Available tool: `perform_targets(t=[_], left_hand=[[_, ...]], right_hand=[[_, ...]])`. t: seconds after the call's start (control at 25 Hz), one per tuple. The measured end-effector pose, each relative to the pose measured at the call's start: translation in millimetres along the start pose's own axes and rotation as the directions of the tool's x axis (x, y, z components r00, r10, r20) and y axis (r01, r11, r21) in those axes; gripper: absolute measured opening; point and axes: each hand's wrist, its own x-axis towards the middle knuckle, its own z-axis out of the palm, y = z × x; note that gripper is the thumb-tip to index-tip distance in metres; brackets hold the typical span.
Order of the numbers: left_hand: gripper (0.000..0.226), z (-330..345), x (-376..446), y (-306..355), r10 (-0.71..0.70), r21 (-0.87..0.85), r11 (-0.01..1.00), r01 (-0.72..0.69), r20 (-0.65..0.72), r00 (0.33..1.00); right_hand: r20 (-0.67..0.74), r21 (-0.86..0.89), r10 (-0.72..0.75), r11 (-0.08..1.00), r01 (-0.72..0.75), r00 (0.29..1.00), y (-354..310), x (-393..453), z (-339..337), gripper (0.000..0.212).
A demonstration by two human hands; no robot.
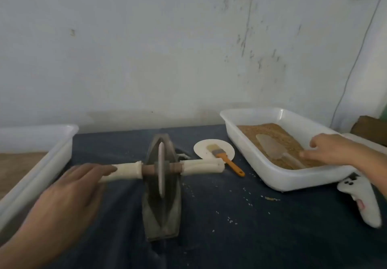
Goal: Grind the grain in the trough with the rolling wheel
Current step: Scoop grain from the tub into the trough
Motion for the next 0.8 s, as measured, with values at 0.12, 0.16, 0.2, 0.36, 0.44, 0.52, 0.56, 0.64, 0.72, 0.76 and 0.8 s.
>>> perform_targets(t=[0.12,0.16,0.2,0.36,0.44,0.52,0.56,0.64,0.72,0.76,0.8], left_hand=[[0.067,21.7,41.0,19.9,0.035,0.084,0.995,-0.053,0.209,0.977],[0.067,28.8,46.6,17.1,0.007,0.114,0.993,-0.041,0.287,0.958],[0.063,36.3,51.5,10.1,0.003,0.137,0.989,-0.049,0.315,0.949],[0.040,50.9,56.6,1.1,-0.008,0.207,0.977,-0.059,0.308,0.951],[0.037,52.7,56.8,-2.6,-0.019,0.228,0.972,-0.058,0.325,0.946],[0.034,52.4,51.2,-2.7,-0.055,0.243,0.970,-0.031,0.340,0.939],[0.033,53.0,48.7,-2.8,-0.070,0.244,0.970,-0.015,0.336,0.939],[0.032,57.1,46.0,-8.0,-0.102,0.223,0.974,0.030,0.317,0.943],[0.035,66.1,46.8,-18.4,-0.140,0.196,0.977,0.079,0.319,0.937],[0.038,75.2,45.8,-28.1,-0.144,0.180,0.979,0.090,0.317,0.937],[0.041,82.3,43.6,-38.4,-0.161,0.160,0.981,0.114,0.327,0.931]], right_hand=[[0.306,-0.085,0.029,0.996,-0.003,0.952,-16.1,23.6,22.9,0.039],[0.321,-0.087,0.037,0.996,-0.009,0.946,-21.4,27.8,32.0,0.035],[0.312,-0.101,0.041,0.995,-0.010,0.949,-20.6,32.5,40.0,0.031],[0.282,-0.111,0.095,0.992,-0.066,0.955,-22.5,40.2,52.3,0.037],[0.282,-0.111,0.097,0.991,-0.068,0.955,-27.5,44.8,54.5,0.045],[0.233,-0.117,0.062,0.992,-0.035,0.970,-23.8,52.3,49.2,0.038],[0.211,-0.137,0.039,0.991,-0.010,0.977,-20.1,54.3,40.4,0.032],[0.183,-0.164,0.023,0.986,0.008,0.983,-6.9,53.9,15.8,0.023],[0.198,-0.169,0.041,0.986,-0.007,0.979,11.8,49.1,-9.1,0.016],[0.223,-0.168,0.042,0.986,-0.004,0.974,18.4,46.1,-18.6,0.012],[0.251,-0.154,0.034,0.988,0.005,0.967,20.7,44.9,-23.3,0.010]])
